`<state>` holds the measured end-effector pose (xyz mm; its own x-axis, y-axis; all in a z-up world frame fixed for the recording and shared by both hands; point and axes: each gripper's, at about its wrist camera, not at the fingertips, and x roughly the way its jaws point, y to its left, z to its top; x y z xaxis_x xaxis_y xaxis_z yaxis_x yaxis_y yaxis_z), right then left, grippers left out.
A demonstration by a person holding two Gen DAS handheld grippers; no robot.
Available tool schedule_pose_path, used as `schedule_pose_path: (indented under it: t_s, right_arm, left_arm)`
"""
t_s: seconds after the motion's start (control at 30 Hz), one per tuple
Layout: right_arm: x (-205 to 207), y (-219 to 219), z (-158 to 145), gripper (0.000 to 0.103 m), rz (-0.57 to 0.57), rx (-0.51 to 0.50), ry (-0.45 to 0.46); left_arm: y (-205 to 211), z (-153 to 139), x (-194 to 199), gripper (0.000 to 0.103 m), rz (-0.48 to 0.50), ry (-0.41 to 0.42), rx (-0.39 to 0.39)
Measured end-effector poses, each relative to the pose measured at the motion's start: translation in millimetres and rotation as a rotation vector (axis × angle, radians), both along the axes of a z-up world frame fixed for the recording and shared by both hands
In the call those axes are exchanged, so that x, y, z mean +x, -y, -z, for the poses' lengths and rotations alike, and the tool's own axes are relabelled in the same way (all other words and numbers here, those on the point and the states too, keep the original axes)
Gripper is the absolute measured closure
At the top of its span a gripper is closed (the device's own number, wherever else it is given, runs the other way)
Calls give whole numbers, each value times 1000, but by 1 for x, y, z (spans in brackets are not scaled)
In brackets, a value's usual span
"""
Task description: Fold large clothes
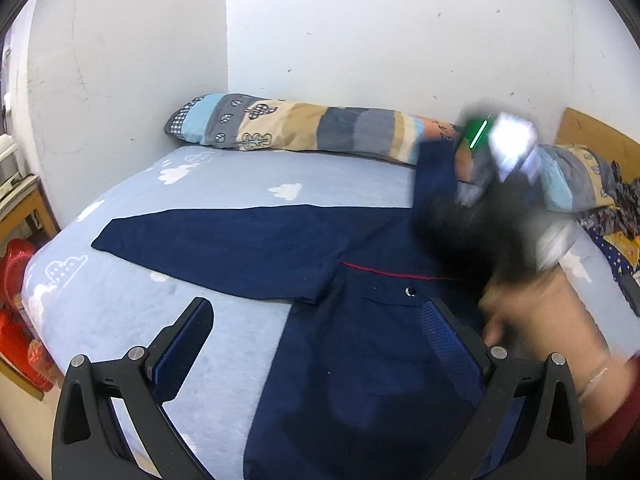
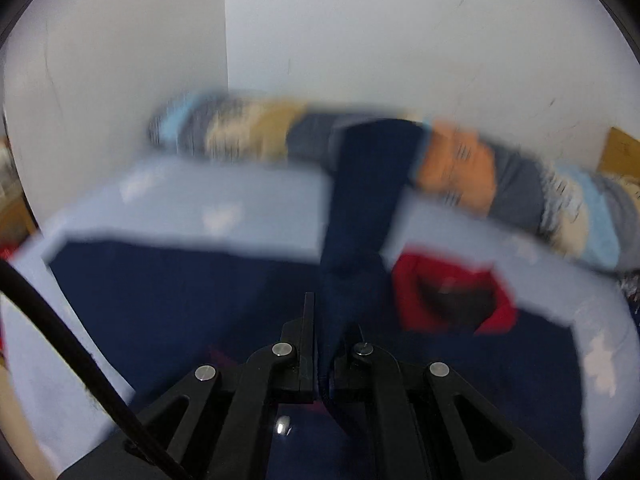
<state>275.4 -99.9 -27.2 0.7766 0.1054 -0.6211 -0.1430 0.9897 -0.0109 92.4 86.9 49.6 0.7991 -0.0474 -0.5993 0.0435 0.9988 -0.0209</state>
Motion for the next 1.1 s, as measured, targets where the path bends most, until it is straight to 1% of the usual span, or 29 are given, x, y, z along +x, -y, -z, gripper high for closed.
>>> schedule_pose_path:
  t_s: [0.03,0.07,0.1,0.13,0.17,0.23,0.27,0.3,0.37,0.4,0.43,0.47,0.5,0.57,0.6,0.63,0.67,0.7,0.73,0.77,0.8,0.83,0.9,0.93,0.97,1.0,1.07,1.1]
  right_arm:
    - [6,-9,26,94,6,-12,-48]
    - [9,-14,46,85,3,-22,-90]
    - [13,-22,67,53,-22,-15,-153]
    - [13,-29,80,33,-56,-3,-194]
    - [12,-32,84,32,-80,1,-206]
    - [0,-49,79,33,-148,-53,-169]
    - [-7,-54,69,33,-191,-61,-142]
    - [-13,-54,58,33,-223,-34,-112]
    - [-23,-38,34,26,-246,57,-58]
    - [-26,-33,27,20,-237,78,-40]
    - [-27,-17,15,18,-195,115,-1]
    - [-21,-7,7,17,-160,126,11]
    - [-17,16,6,17,-91,127,14]
    - [-3,40,15,17,0,95,-18]
    - [6,54,30,17,56,68,-73]
    - [10,61,42,17,78,53,-118]
    - [17,68,56,17,88,50,-172]
    - [22,73,76,17,86,55,-240]
    - [27,73,97,17,75,36,-314]
    - [25,72,100,17,62,19,-291]
    - [21,71,94,18,56,10,-273]
    - [17,73,86,18,62,27,-263]
    - [1,79,59,18,63,83,-203]
    - [-11,81,44,15,60,86,-151]
    - [-18,80,38,11,67,61,-132]
    - [-24,79,37,9,72,25,-133]
    - [-27,72,54,9,45,-3,-187]
    - [-25,66,76,9,17,-52,-270]
  left_arm:
    - [-2,0,0,0,-5,-1,-3]
    - [-3,-1,1,0,-5,-5,-12]
    - [-4,-1,1,0,-5,-6,-17]
    - [-4,-1,1,0,-4,-7,-21]
    - [-3,-1,2,0,-3,-7,-21]
    - [-1,-1,2,0,-1,-5,-14]
    - [1,-1,2,0,0,-2,-14]
    - [2,-2,2,0,0,0,-15]
    - [2,-3,2,0,-5,6,-19]
    - [1,-3,3,0,-6,5,-22]
    - [0,-2,4,0,-11,4,-24]
    - [-1,-2,5,0,-17,1,-26]
    - [-3,-1,5,0,-24,-5,-34]
    - [-9,1,8,0,-40,-20,-63]
    - [-11,2,10,0,-49,-30,-74]
    - [-14,4,12,0,-57,-43,-85]
    - [-15,5,15,0,-62,-53,-91]
    - [-16,7,17,0,-66,-61,-96]
    - [-17,8,19,0,-73,-68,-98]
    - [-17,10,21,0,-80,-74,-96]
    - [-17,12,23,0,-86,-84,-97]
    - [-18,15,25,0,-91,-94,-101]
    - [-18,19,28,0,-94,-115,-106]
    - [-17,21,30,0,-95,-124,-107]
    - [-16,23,31,0,-94,-132,-109]
    - [-15,24,32,0,-92,-138,-113]
    - [-12,26,34,0,-91,-144,-113]
    - [-10,27,34,0,-88,-148,-111]
